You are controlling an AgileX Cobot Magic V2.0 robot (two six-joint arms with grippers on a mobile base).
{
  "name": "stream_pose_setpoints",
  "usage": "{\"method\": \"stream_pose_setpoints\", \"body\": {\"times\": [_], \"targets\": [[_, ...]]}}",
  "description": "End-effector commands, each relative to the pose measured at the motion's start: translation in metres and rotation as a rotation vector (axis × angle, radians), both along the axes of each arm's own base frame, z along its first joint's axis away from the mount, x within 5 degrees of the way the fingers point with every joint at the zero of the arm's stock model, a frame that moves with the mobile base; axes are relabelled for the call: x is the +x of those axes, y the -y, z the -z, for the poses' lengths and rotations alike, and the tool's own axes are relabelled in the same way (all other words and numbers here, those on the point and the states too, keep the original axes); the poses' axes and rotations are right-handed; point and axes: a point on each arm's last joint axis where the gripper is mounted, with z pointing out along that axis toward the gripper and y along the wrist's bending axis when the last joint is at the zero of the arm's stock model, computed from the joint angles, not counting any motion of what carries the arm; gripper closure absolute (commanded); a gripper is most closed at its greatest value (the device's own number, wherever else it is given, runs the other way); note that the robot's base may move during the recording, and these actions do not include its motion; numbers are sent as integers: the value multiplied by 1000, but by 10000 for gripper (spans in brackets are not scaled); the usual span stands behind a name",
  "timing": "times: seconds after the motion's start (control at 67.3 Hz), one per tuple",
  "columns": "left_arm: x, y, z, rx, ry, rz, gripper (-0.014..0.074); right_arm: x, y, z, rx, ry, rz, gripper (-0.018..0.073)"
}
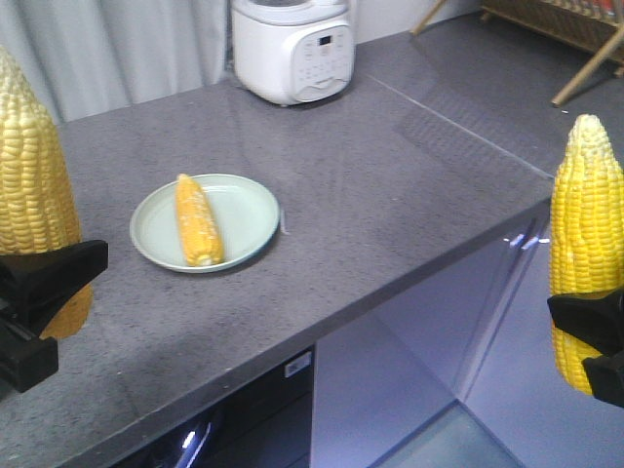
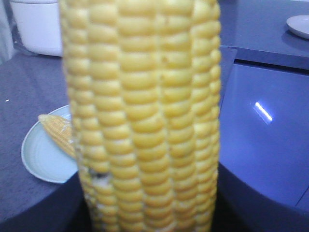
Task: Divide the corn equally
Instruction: 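Turn the base away from the pot while holding both cobs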
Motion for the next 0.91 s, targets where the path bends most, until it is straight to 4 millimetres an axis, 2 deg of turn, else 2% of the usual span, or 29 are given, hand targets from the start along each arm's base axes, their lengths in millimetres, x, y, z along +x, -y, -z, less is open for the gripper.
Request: {"method": "stream_pose_setpoints", "body": {"times": [0.0, 0.892], "targets": [[0, 0, -16, -64, 85, -3, 333, 2, 0, -13, 25, 92, -4, 376], [0, 0, -16, -64, 85, -3, 333, 2, 0, -13, 25, 92, -4, 376]]}}
